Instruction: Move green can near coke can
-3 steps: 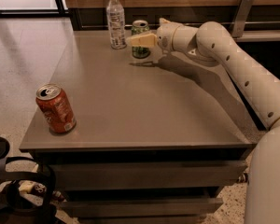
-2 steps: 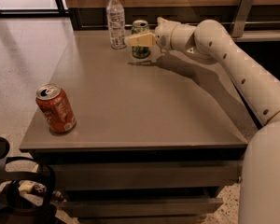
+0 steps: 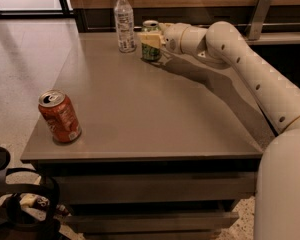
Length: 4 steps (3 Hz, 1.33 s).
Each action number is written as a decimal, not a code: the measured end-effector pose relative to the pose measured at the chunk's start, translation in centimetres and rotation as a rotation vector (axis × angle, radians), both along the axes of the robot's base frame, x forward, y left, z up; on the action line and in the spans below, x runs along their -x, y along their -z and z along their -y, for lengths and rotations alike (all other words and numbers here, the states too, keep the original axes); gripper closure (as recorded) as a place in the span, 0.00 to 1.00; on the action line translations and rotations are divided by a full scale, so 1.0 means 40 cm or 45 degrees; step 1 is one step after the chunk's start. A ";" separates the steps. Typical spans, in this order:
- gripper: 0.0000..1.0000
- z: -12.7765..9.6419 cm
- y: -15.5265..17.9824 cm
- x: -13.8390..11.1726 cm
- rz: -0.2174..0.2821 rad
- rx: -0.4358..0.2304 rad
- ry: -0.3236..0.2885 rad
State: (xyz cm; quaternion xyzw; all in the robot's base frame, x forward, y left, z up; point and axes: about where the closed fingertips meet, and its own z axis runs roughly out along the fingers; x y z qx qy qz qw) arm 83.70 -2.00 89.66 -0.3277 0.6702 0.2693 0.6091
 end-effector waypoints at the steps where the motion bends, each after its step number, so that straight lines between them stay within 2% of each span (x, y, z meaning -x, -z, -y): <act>1: 0.70 -0.008 0.002 0.000 -0.001 -0.001 -0.005; 2: 0.93 -0.015 0.003 0.000 -0.003 -0.001 -0.010; 3: 1.00 -0.021 0.004 0.001 -0.004 -0.002 -0.014; 4: 1.00 -0.021 0.004 0.001 -0.004 -0.002 -0.014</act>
Offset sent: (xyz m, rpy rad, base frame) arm -0.0001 0.0029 -0.0006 0.0005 0.0010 0.0037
